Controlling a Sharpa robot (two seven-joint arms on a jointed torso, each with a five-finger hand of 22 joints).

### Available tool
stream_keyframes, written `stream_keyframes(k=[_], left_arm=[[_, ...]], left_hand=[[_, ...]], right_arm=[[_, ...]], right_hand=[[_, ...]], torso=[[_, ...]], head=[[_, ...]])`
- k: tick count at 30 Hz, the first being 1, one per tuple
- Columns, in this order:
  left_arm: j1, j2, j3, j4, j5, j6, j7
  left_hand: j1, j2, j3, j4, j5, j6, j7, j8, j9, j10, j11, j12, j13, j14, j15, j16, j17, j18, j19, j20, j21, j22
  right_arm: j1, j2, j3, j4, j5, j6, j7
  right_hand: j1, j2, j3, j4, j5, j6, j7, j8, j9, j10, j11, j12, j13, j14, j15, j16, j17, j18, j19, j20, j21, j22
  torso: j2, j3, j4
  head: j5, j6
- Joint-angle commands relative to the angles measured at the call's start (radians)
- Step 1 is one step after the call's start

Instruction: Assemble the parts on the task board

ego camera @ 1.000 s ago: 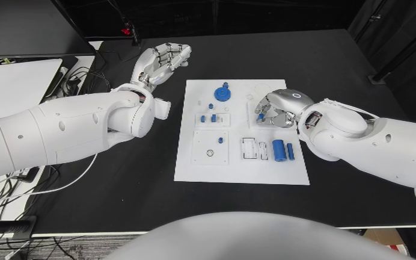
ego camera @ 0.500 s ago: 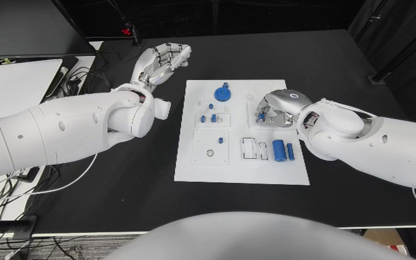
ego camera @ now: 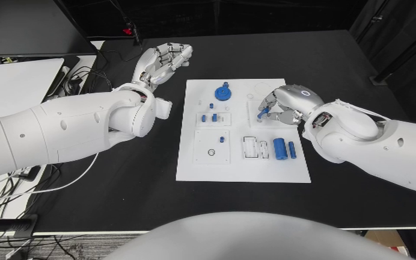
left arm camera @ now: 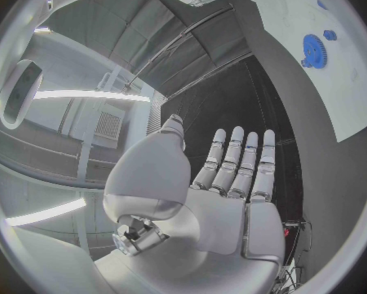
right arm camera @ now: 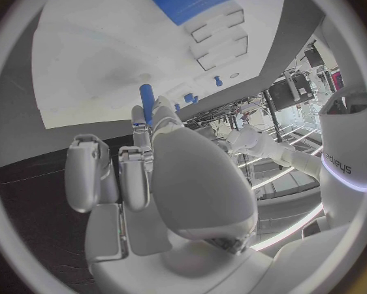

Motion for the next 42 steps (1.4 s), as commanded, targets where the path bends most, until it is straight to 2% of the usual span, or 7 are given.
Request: stream_keyframes(k=[1,4,9,19,25,29,42], left_arm=[[0.001,0.002,0.001,0.001,0.002,0.003,0.133],[0.001,0.002,0.001,0.000,0.002,0.002,0.133],[0.001,0.005,0.001,-0.002,0.002,0.002,0.133],[0.001,0.009,0.001,-0.003,0.002,0.003,0.133],[0.001,0.009,0.001,-0.002,0.002,0.003,0.133],[0.001,0.008,0.001,-0.002,0.002,0.003,0.133],[0.001,0.008,0.001,0.001,0.002,0.002,0.133]], left_hand=[[0.000,0.013,-0.006,-0.002,0.004,-0.006,0.110,0.004,-0.001,-0.002,-0.004,0.005,-0.001,-0.008,0.003,0.003,-0.001,0.003,0.009,0.001,0.005,-0.002],[0.002,0.015,-0.008,-0.002,0.005,-0.005,0.110,0.006,-0.001,-0.002,-0.004,0.007,-0.001,-0.008,0.003,0.005,-0.003,0.003,0.009,0.001,0.005,-0.003],[0.002,0.015,-0.008,-0.002,0.005,-0.005,0.110,0.006,-0.001,-0.002,-0.004,0.007,-0.001,-0.008,0.003,0.005,-0.003,0.003,0.009,0.001,0.005,-0.003],[0.002,0.015,-0.008,-0.002,0.005,-0.005,0.110,0.006,-0.001,-0.002,-0.004,0.007,-0.001,-0.008,0.003,0.005,-0.003,0.003,0.009,0.001,0.005,-0.003],[0.003,0.016,-0.009,-0.002,0.006,-0.005,0.110,0.006,-0.001,-0.002,-0.004,0.007,-0.001,-0.008,0.003,0.006,-0.004,0.003,0.009,0.001,0.005,-0.003],[0.003,0.016,-0.009,-0.002,0.006,-0.005,0.110,0.006,-0.001,-0.002,-0.004,0.007,-0.001,-0.008,0.003,0.006,-0.004,0.003,0.009,0.001,0.005,-0.003],[0.003,0.017,-0.010,-0.002,0.006,-0.005,0.110,0.007,-0.001,-0.003,-0.004,0.008,-0.001,-0.009,0.003,0.007,-0.005,0.003,0.009,0.001,0.005,-0.003]], right_arm=[[0.016,-0.016,0.002,0.026,0.085,-0.089,0.042],[0.036,-0.030,0.002,0.052,0.126,-0.097,0.050],[0.051,-0.035,0.002,0.087,0.160,-0.096,0.069],[0.053,0.044,0.001,0.110,0.189,-0.008,0.115],[0.026,0.114,0.000,0.108,0.170,0.044,0.136],[0.006,0.149,0.000,0.099,0.138,0.077,0.140],[-0.043,0.218,0.000,0.060,-0.039,0.168,0.144]], right_hand=[[0.009,0.002,0.007,0.002,0.007,0.005,0.002,-0.002,-0.002,0.005,0.000,-0.006,0.002,0.103,-0.007,0.006,0.249,0.005,0.018,-0.005,0.003,0.187],[0.011,0.002,0.007,0.002,0.007,0.005,0.002,-0.003,-0.002,0.004,0.000,-0.007,0.002,0.103,-0.006,0.006,0.250,0.005,0.019,-0.005,0.004,0.187],[0.015,0.003,0.009,0.002,0.007,0.006,0.003,-0.004,-0.003,0.004,0.001,-0.011,0.002,0.103,-0.006,0.007,0.250,0.005,0.019,-0.005,0.004,0.187],[0.020,0.005,0.011,0.002,0.007,0.007,0.004,-0.006,-0.004,0.005,0.002,-0.016,0.002,0.103,-0.006,0.007,0.251,0.005,0.018,-0.005,0.004,0.187],[0.026,0.008,0.014,0.001,0.007,0.007,0.005,-0.008,-0.005,0.005,0.002,-0.021,0.002,0.103,-0.005,0.008,0.252,0.005,0.017,-0.005,0.001,0.187],[0.028,0.009,0.015,0.000,0.007,0.007,0.005,-0.009,-0.005,0.005,0.003,-0.022,0.002,0.104,-0.005,0.008,0.252,0.006,0.016,-0.004,0.000,0.186],[0.035,0.011,0.019,-0.001,0.007,0.007,0.007,-0.012,-0.006,0.004,0.004,-0.028,0.002,0.104,-0.003,0.009,0.255,0.006,0.016,-0.004,-0.001,0.186]], torso=[[0.001,0.0004,0.0002],[0.001,0.0008,-0.0020],[0.001,0.0005,0.0014],[0.002,0.0018,-0.0001],[0.001,0.0013,0.0021],[0.001,0.0002,0.0000],[0.000,0.0005,0.0000]], head=[[0.004,0.000],[0.007,0.000],[0.005,0.000],[0.028,0.000],[0.040,0.000],[0.047,0.000],[0.053,0.000]])
